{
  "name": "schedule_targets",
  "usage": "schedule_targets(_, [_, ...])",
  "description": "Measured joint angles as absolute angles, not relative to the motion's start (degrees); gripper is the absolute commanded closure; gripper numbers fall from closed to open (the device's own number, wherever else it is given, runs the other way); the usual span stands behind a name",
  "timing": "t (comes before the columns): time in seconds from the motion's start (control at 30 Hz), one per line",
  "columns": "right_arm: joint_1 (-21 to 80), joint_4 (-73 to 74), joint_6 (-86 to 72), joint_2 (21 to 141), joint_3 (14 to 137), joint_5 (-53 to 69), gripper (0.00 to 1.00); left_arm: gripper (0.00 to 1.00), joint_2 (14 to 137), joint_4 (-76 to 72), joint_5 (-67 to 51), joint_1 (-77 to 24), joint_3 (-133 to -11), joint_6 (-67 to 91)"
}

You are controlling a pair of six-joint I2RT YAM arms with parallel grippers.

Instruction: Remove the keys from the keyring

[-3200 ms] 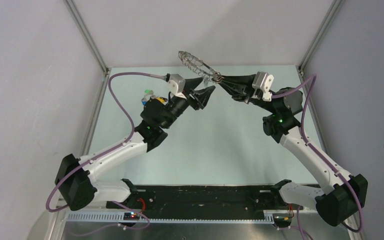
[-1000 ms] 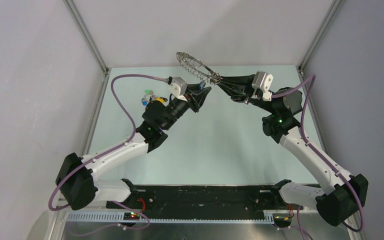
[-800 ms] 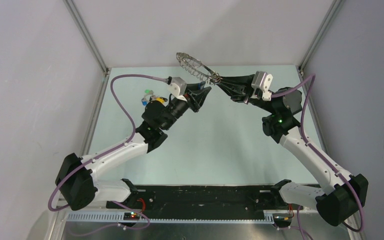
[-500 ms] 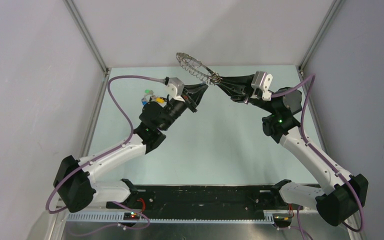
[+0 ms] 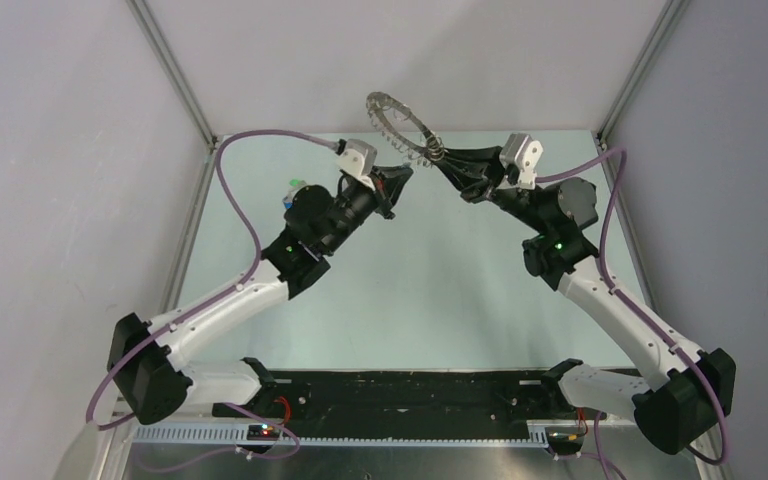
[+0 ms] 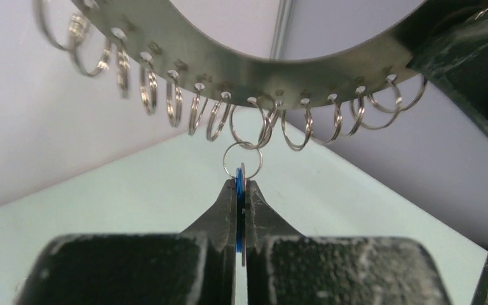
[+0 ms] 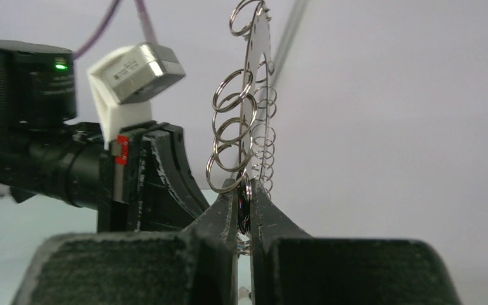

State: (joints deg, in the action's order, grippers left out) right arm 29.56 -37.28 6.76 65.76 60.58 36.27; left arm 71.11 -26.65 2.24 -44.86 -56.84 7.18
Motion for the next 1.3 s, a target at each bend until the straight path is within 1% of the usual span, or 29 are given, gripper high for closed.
schedule_targets(0.07, [29.50, -37.87, 4.95, 65.17, 58.17, 31.68, 0.82, 1.00, 71.11, -21.26, 2.96, -44.86, -59.22, 8.05])
schedule_targets(0.1, [29.34, -38.48, 3.29, 64.93, 56.58, 28.77, 0.59, 1.00, 71.11, -17.08, 3.46, -44.86, -60.88, 8.60])
schedule_targets(0.13, [29.10, -38.98, 1.34, 64.66, 54.78, 25.63, 0.46, 1.00, 71.13, -12.08, 4.14, -44.86, -62.87, 9.06])
schedule_targets(0.17, [28.62, -39.40, -1.41, 64.53, 52.82, 22.04, 0.22, 1.00, 71.24, -8.73, 4.60, -44.86, -64.36, 9.15])
schedule_targets(0.23, [27.66, -39.83, -5.82, 64.51, 49.32, 16.58, 0.08, 1.00, 72.18, 1.65, 5.93, -44.84, -69.49, 9.10])
schedule_targets(0.27, [27.09, -39.88, -7.40, 64.47, 47.27, 14.22, 0.06, 1.00, 73.28, 8.69, 6.46, -44.82, -73.43, 8.93])
schedule_targets(0.4, [25.98, -39.99, -10.13, 63.22, 39.66, 10.50, 0.06, 1.00, 80.93, 32.86, 10.98, -45.04, -89.76, 5.43])
schedule_targets(0.47, [25.98, -40.29, -9.89, 61.98, 35.86, 10.94, 0.07, 1.00, 83.72, 41.69, 15.84, -45.95, -93.71, 2.15])
schedule_targets(0.57, [25.98, -41.17, -7.86, 60.69, 32.36, 13.19, 0.11, 1.00, 85.73, 51.18, 25.41, -48.53, -94.24, -3.53])
schedule_targets(0.67, [25.98, -42.44, -5.56, 60.01, 31.35, 16.40, 0.15, 1.00, 86.74, 55.64, 30.89, -50.41, -94.26, -6.85])
schedule_targets(0.7, [25.98, -43.18, -4.80, 59.81, 31.18, 17.72, 0.18, 1.00, 87.00, 56.29, 32.67, -51.20, -94.26, -8.05])
schedule_targets(0.83, [25.96, -46.24, -2.72, 59.40, 30.26, 21.50, 0.29, 1.00, 87.55, 53.80, 40.03, -54.22, -92.79, -12.91])
schedule_targets(0.87, [25.98, -46.83, -2.39, 59.31, 29.91, 22.22, 0.30, 1.00, 87.42, 50.94, 42.33, -55.44, -90.96, -14.48])
schedule_targets(0.93, [25.96, -47.46, -1.48, 59.27, 29.54, 23.44, 0.38, 1.00, 87.33, 46.13, 44.45, -56.84, -87.33, -16.88])
schedule_targets(0.97, [25.96, -47.64, -1.04, 59.27, 29.41, 24.08, 0.39, 1.00, 87.26, 43.53, 44.88, -57.32, -85.06, -17.96])
schedule_targets(1.1, [25.96, -47.86, 0.25, 59.18, 29.28, 26.50, 0.44, 1.00, 83.90, 34.13, 41.63, -57.74, -74.30, -20.25])
schedule_targets(1.2, [25.85, -47.81, 0.91, 59.16, 29.21, 29.19, 0.49, 1.00, 76.64, 28.99, 36.10, -57.71, -66.50, -21.56])
schedule_targets(1.3, [25.76, -48.42, 1.10, 59.57, 29.12, 33.50, 0.50, 1.00, 67.44, 23.77, 31.14, -57.74, -60.53, -22.70])
